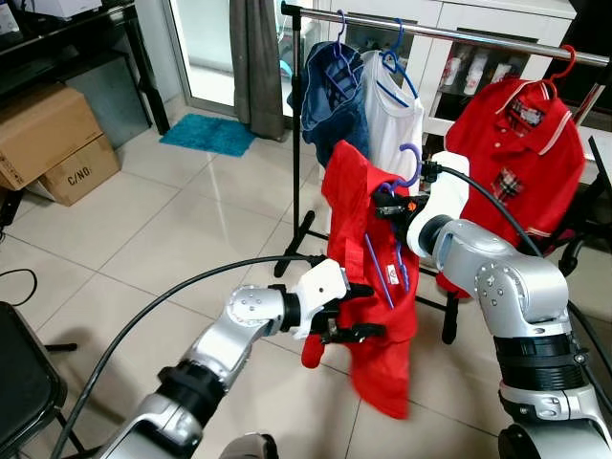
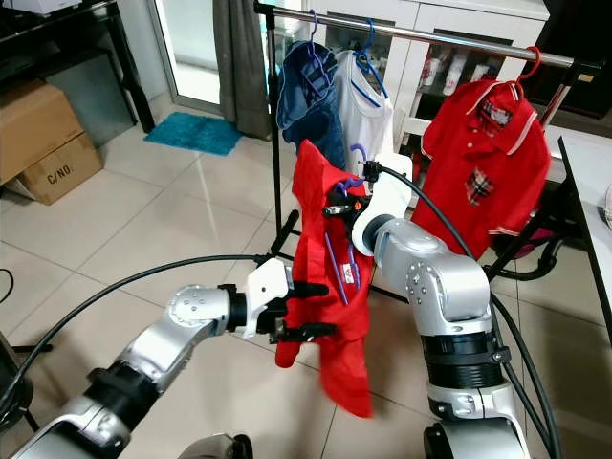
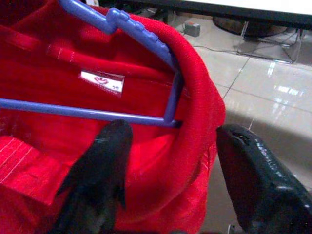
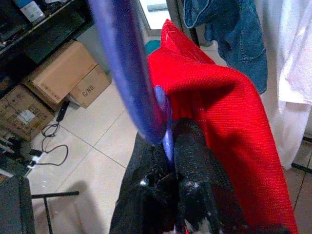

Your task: Hang hanger

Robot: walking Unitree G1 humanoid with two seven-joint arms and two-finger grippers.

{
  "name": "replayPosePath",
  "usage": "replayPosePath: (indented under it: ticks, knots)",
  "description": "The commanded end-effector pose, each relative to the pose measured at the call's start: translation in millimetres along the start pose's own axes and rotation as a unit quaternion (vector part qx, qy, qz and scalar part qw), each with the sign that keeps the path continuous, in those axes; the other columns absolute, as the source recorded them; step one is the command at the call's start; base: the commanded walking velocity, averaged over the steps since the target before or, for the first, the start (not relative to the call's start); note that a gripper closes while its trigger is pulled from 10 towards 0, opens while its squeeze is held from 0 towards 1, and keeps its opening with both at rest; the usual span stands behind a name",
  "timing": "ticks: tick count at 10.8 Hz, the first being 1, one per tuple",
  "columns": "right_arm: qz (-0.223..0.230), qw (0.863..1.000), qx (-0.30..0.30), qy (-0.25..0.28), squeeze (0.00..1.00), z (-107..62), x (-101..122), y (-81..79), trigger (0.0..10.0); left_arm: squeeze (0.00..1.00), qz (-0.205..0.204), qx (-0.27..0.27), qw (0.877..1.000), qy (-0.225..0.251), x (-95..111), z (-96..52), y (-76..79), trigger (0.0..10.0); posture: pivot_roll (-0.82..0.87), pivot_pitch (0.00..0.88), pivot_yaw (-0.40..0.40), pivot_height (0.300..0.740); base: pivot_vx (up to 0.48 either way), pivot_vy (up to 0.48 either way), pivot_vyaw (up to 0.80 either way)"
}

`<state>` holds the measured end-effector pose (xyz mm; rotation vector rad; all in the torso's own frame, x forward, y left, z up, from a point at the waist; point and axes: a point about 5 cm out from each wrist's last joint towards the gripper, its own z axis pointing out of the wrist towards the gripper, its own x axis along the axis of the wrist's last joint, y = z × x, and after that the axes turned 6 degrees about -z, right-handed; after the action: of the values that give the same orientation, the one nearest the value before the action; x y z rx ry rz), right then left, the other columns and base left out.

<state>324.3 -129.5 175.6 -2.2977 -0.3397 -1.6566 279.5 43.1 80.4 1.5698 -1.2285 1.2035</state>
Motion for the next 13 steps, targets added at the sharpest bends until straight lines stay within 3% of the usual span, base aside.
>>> replayPosePath:
  ticks: [1, 8, 13]
  knots:
    - [-0.006, 0.999, 0.002, 0.033, 0.0, -3.7, 17, -2.1, 10.0, 0.0, 0.009, 0.005, 1.0, 0.002, 3, -0.1, -3.3, 0.0, -0.05, 0.0, 0.045, 0.74, 0.0, 0.0, 0.0]
    - [-0.001, 0.999, 0.004, 0.037, 0.0, -3.0, 22, -3.3, 10.0, 0.0, 0.005, -0.028, 1.0, 0.004, -2, 9.9, -4.8, 0.0, -0.06, 0.0, 0.056, 0.74, 0.0, 0.0, 0.0]
    - [0.0, 1.0, 0.0, 0.031, 0.0, -3.0, 19, -1.6, 10.0, 0.0, 0.003, -0.045, 0.998, 0.033, 6, 10.8, -4.0, 0.0, -0.06, 0.0, 0.058, 0.74, 0.0, 0.0, 0.0]
